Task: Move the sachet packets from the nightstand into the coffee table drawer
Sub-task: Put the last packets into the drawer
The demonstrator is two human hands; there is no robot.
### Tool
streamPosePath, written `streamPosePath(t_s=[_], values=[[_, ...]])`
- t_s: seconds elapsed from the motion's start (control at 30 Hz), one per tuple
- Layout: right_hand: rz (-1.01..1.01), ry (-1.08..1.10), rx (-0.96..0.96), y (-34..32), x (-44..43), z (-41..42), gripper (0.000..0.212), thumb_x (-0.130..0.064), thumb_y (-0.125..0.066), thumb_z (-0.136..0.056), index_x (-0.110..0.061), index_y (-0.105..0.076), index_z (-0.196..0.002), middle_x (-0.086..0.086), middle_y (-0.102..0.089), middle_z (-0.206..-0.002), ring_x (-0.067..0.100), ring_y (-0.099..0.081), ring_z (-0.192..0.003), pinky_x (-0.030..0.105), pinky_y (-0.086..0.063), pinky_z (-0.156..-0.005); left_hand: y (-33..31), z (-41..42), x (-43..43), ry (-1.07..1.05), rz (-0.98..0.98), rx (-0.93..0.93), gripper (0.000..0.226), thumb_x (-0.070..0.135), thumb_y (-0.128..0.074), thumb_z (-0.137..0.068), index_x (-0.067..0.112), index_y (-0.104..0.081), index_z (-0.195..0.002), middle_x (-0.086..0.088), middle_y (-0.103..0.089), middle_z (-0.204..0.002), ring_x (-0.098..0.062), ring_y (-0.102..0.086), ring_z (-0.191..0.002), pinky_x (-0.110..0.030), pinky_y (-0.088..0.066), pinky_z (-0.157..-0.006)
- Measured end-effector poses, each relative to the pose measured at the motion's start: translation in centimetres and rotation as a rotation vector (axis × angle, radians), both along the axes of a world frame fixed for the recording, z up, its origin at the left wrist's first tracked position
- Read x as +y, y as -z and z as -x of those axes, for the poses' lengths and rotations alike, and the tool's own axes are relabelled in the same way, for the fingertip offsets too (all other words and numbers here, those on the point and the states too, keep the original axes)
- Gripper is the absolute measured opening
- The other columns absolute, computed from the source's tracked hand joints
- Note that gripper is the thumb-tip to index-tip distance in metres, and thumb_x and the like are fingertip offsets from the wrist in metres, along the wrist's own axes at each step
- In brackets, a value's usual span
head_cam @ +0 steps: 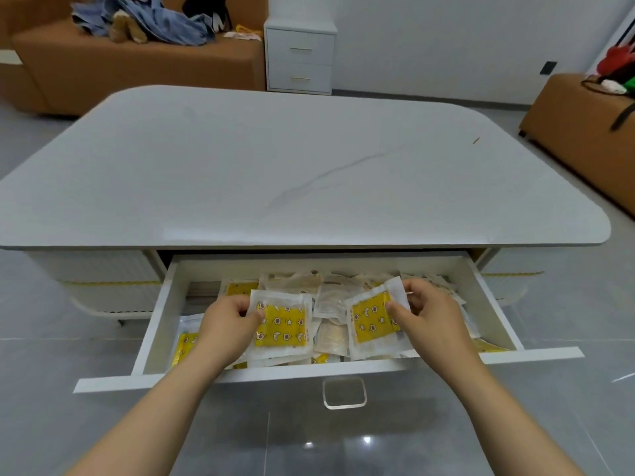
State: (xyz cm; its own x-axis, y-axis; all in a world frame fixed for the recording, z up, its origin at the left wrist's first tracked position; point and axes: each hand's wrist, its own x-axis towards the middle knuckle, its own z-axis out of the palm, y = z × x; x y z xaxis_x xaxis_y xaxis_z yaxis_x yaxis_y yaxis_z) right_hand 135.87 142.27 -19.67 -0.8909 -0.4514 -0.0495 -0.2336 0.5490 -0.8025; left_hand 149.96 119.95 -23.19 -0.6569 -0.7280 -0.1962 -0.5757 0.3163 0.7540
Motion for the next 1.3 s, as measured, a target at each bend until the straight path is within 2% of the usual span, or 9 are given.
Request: streamPosePath(t_s=[0.2,0.3,0.4,0.57,0.63,0.73,0.83,1.1,1.3], values=[[0.051,-0.035,-0.05,0.3,-2.6,0.0,0.013,-0.016,-0.064,-0.087,-0.027,-0.064,-0.092,-0.006,-0.073,-0.084,0.01,-0.07,-0.077,0.043,-0.059,-0.073,0.7,-0.1,-0.6,0.025,0.116,-0.084,0.019,0.012,-0.056,-0.09,0.008,-0.062,-0.073,-0.002,-0.056,-0.063,-0.017,-0.048,-0.059,-0.026,-0.034,-0.052],[0.078,-0.06,-0.13,0.7,-3.7,-0.2,0.012,-0.014,-0.064,-0.088,-0.026,-0.064,-0.092,-0.002,-0.074,-0.085,0.013,-0.071,-0.078,0.043,-0.06,-0.074,1.0,-0.4,-1.4,0.004,0.177,-0.13,0.008,0.007,-0.056,-0.086,0.007,-0.064,-0.087,-0.007,-0.065,-0.083,-0.027,-0.058,-0.079,-0.033,-0.044,-0.064],[0.09,-0.064,-0.217,1.1,-4.5,-0.5,0.015,-0.012,-0.064,-0.089,-0.027,-0.062,-0.089,0.0,-0.074,-0.086,0.016,-0.072,-0.078,0.044,-0.06,-0.076,0.6,-0.6,-1.6,0.005,0.219,-0.157,0.034,0.012,-0.058,-0.089,0.009,-0.057,-0.122,-0.01,-0.061,-0.115,-0.028,-0.058,-0.104,-0.034,-0.046,-0.083],[0.065,-0.071,-0.2,1.9,-4.9,-0.4,0.014,-0.012,-0.064,-0.088,-0.026,-0.062,-0.09,0.001,-0.074,-0.089,0.017,-0.072,-0.081,0.045,-0.059,-0.077,0.0,-0.5,-1.2,0.036,0.229,-0.158,0.033,0.015,-0.059,-0.088,0.009,-0.057,-0.121,-0.008,-0.058,-0.12,-0.026,-0.056,-0.107,-0.033,-0.046,-0.087],[0.03,-0.07,-0.204,2.4,-4.9,-0.2,0.015,-0.015,-0.064,-0.088,-0.022,-0.064,-0.101,0.002,-0.073,-0.097,0.019,-0.071,-0.089,0.046,-0.058,-0.081,-0.4,-0.4,-0.8,0.058,0.251,-0.134,0.032,0.015,-0.059,-0.088,0.01,-0.058,-0.119,-0.007,-0.059,-0.119,-0.024,-0.056,-0.106,-0.031,-0.044,-0.086],[-0.183,-0.077,-0.089,2.8,-4.6,0.1,0.051,-0.024,-0.064,-0.089,-0.015,-0.048,-0.137,0.005,-0.058,-0.131,0.022,-0.057,-0.119,0.04,-0.048,-0.099,-1.2,0.0,-0.2,0.082,0.288,-0.104,0.032,0.017,-0.058,-0.089,0.012,-0.058,-0.12,-0.005,-0.059,-0.119,-0.022,-0.056,-0.108,-0.031,-0.045,-0.088],[-0.278,-0.125,0.062,1.9,-3.8,-0.1,0.062,-0.029,-0.061,-0.09,-0.018,-0.035,-0.146,0.001,-0.043,-0.146,0.019,-0.044,-0.131,0.035,-0.04,-0.105,-1.9,0.1,0.4,0.091,0.306,-0.078,0.033,0.019,-0.058,-0.089,0.014,-0.057,-0.122,-0.003,-0.058,-0.121,-0.02,-0.056,-0.108,-0.032,-0.046,-0.089],[-0.358,-0.443,0.071,-1.0,0.6,-3.4,0.051,-0.049,-0.069,-0.08,-0.035,-0.055,-0.127,-0.023,-0.052,-0.119,-0.003,-0.048,-0.114,0.018,-0.039,-0.096,-3.3,-0.3,1.2,0.205,0.406,-0.062,0.047,0.025,-0.059,-0.091,0.017,-0.047,-0.136,-0.001,-0.052,-0.134,-0.018,-0.049,-0.123,-0.03,-0.039,-0.1],[-0.422,-0.506,0.178,-0.5,1.7,-3.0,0.026,-0.028,-0.068,-0.083,-0.028,-0.068,-0.109,-0.013,-0.066,-0.108,0.003,-0.058,-0.1,0.021,-0.048,-0.088,-5.4,1.8,1.3,0.377,0.614,-0.08,0.063,0.034,-0.056,-0.092,0.018,-0.03,-0.147,0.001,-0.031,-0.153,-0.017,-0.025,-0.142,-0.03,-0.021,-0.115]])
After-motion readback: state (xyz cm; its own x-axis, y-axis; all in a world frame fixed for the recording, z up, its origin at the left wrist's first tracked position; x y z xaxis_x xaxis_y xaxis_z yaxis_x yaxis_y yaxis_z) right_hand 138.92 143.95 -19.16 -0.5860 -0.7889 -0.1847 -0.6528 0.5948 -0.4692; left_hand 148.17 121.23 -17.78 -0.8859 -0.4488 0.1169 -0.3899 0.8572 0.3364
